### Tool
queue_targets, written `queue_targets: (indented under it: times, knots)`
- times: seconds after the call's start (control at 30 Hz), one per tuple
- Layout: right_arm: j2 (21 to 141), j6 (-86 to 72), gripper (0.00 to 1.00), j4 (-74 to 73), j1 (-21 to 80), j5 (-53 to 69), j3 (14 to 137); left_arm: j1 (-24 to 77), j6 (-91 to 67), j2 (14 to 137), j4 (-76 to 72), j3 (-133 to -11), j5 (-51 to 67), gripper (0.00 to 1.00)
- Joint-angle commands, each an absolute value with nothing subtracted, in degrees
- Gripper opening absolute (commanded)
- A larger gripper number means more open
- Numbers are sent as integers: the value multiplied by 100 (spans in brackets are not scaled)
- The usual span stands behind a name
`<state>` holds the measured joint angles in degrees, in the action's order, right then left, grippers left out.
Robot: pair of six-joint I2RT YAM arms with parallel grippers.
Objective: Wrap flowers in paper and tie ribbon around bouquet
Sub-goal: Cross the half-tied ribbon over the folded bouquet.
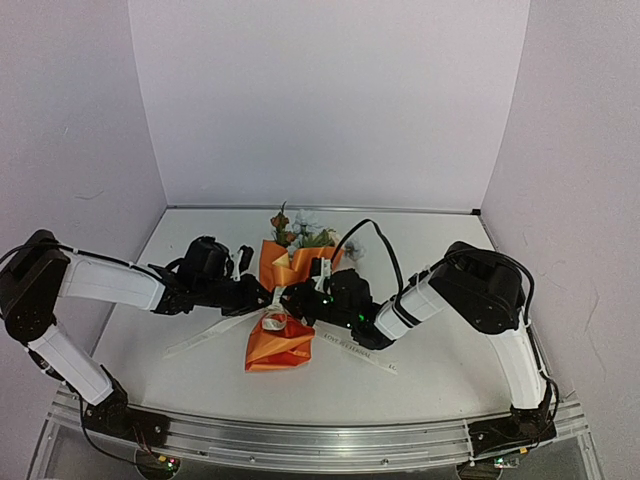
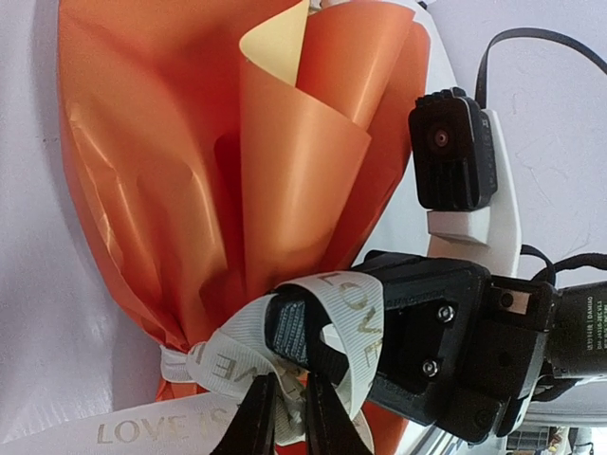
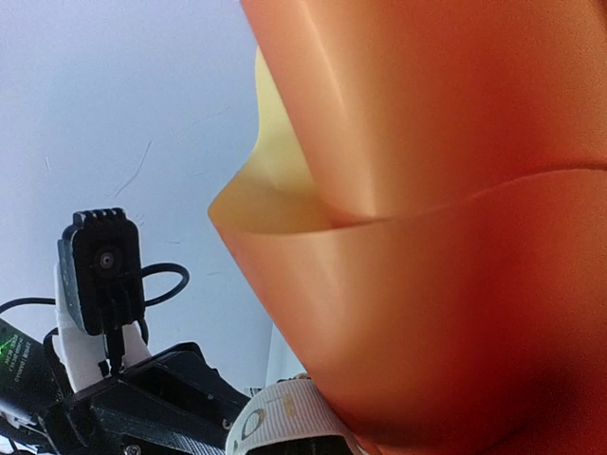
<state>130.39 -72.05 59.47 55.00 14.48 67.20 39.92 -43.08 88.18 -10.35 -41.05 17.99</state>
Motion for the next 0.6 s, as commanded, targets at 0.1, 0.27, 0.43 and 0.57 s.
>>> queue_targets:
  times: [0.1,0.27,0.43,0.57]
  knots:
    - [13072,-7163,0,6241,5523,1531,6794,4075,-4412,8720,-1292,-3828,1873,3]
    - [13000,-7144,0,6282,5521,1582,6586,4270,-4418,8632,-1305,-3736,1818,2]
    - [12974,-7084,0,6284,5521,1689,6508,4353,-4332,8607,-1244,-3766,1884,2]
    - [13021,-7067,0,6276,5520,1753,6581,4359,-4240,8517,-1002,-3851,1676,10]
